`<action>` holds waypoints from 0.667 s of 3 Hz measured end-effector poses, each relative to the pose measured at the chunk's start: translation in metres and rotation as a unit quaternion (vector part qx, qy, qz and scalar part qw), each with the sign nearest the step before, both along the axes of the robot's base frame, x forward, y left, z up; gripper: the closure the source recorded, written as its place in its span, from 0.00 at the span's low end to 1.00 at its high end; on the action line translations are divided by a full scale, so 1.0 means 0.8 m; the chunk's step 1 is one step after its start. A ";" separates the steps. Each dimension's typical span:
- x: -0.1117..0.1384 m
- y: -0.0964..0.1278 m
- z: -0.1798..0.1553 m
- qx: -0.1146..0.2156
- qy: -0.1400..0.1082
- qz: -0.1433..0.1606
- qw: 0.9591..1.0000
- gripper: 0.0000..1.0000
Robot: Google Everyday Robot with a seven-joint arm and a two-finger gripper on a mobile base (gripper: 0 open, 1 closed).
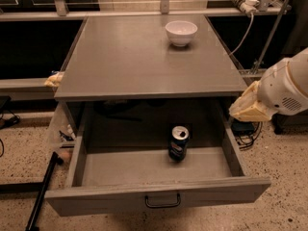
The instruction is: Pick pepsi can from top drawer and place on counter
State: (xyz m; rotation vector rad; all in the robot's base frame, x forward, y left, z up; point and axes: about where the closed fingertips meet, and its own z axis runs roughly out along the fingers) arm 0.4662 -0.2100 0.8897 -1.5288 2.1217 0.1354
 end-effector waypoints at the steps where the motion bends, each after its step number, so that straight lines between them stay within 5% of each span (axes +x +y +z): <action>1: 0.000 0.000 0.000 0.000 0.000 0.000 1.000 1.00; 2: -0.005 0.003 -0.031 0.013 0.000 0.009 1.000 0.81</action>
Offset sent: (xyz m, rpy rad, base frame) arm -0.0086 0.0044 -0.0663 0.0706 0.0034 0.0438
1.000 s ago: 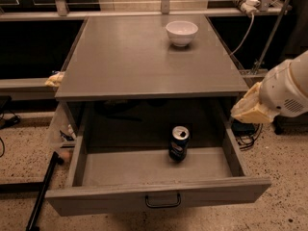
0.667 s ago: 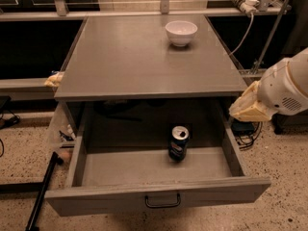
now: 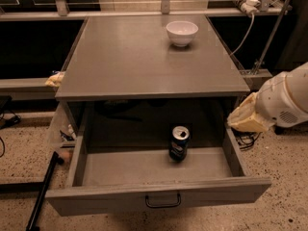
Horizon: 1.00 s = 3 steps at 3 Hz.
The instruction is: Pick pepsi can from top drawer and place on counter
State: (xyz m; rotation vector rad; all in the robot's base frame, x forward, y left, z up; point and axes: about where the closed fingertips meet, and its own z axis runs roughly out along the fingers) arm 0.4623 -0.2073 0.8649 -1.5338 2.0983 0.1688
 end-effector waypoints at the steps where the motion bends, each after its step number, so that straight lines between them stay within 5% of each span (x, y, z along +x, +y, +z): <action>1: 0.000 0.008 -0.034 0.033 -0.014 0.004 0.999 0.58; 3: 0.028 0.039 -0.082 0.101 -0.054 0.021 0.993 0.11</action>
Offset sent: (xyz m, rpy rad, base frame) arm 0.0221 0.0308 -0.0769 0.2349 -0.1200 0.0279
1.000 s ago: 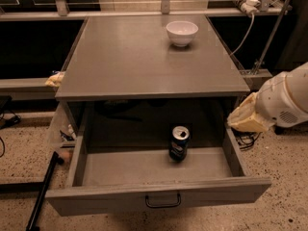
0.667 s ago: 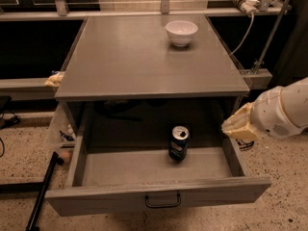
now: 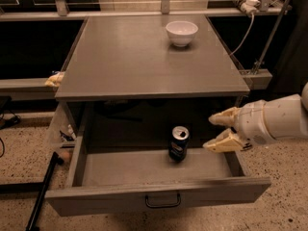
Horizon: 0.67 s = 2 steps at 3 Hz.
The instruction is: Pick pepsi can from top drawer and place on counter
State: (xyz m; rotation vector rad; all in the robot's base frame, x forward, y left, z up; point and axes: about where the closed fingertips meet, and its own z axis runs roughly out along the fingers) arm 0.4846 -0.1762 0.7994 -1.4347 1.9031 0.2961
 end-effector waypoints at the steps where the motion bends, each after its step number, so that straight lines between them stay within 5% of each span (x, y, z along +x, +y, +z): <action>1: 0.016 0.012 -0.020 0.018 -0.015 0.012 1.000 0.00; 2: 0.030 0.020 -0.044 0.026 -0.018 0.018 0.999 0.00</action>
Offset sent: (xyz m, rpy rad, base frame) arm 0.0387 0.0202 -0.0576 0.0739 -0.0434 0.0425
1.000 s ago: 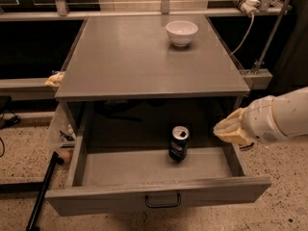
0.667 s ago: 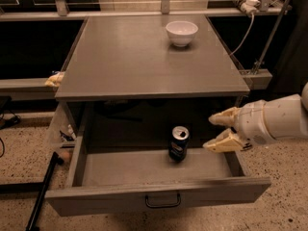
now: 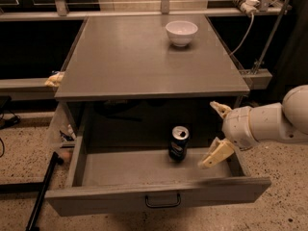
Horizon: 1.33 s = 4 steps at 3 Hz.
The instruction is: Pick pepsi can from top drawer and place on counter
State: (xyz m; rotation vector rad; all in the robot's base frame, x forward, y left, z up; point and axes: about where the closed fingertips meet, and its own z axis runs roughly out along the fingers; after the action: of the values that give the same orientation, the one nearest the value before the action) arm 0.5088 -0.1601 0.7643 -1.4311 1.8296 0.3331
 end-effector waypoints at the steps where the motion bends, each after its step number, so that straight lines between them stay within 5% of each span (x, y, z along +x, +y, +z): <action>1: 0.012 0.008 -0.027 0.007 0.007 0.000 1.000 0.00; 4: 0.040 0.045 -0.085 0.039 0.020 0.010 0.999 0.01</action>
Offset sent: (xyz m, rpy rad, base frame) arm 0.0255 0.0213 -0.0633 0.0490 0.0522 -0.0041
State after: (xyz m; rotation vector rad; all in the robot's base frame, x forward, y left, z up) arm 0.5408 -0.1238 0.6961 -1.3994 1.8144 0.4422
